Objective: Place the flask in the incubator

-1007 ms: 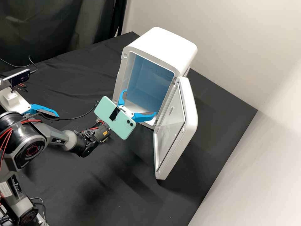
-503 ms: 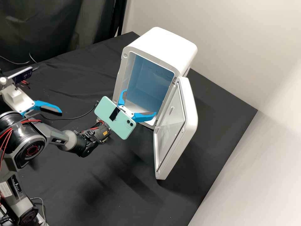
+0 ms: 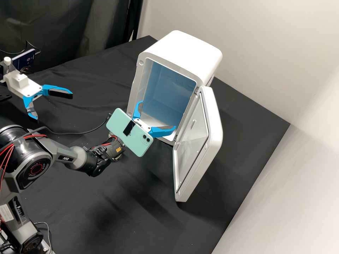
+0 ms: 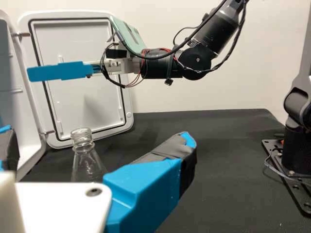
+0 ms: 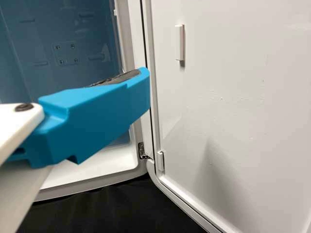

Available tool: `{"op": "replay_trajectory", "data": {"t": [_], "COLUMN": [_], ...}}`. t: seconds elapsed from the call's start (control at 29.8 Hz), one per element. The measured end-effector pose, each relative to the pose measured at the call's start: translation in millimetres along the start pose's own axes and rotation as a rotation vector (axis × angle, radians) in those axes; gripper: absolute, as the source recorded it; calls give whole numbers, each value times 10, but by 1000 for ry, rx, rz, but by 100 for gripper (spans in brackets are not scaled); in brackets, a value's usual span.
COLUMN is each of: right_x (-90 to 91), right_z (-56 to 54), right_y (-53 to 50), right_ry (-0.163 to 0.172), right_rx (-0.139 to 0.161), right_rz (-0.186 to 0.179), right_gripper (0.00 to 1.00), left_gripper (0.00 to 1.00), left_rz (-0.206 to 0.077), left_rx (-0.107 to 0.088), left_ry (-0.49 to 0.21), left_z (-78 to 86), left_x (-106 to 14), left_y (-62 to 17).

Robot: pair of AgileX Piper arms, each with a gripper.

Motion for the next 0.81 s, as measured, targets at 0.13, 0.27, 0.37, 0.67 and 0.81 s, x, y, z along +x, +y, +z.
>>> {"op": "replay_trajectory", "data": {"t": [0.13,0.27,0.37,0.67,0.81], "right_x": [0,0,0,0,0], "right_z": [0,0,0,0,0], "right_y": [0,0,0,0,0], "right_ry": [0,0,0,0,0], "right_rx": [0,0,0,0,0], "right_rz": [0,0,0,0,0], "right_gripper": [100,100,100,100,100], "left_gripper": [100,100,100,100,100], "left_rz": [-11,-35,-52,-161,-184], "left_rx": [-2,-14,-17,-77,-103], "left_ry": [21,18,6,-8,26], "left_z": [-42,-40,-35,-31,-98], "left_x": [-54,-62,-54,-31,-34], "left_y": [-35,-83,-110,-329,-379]}}
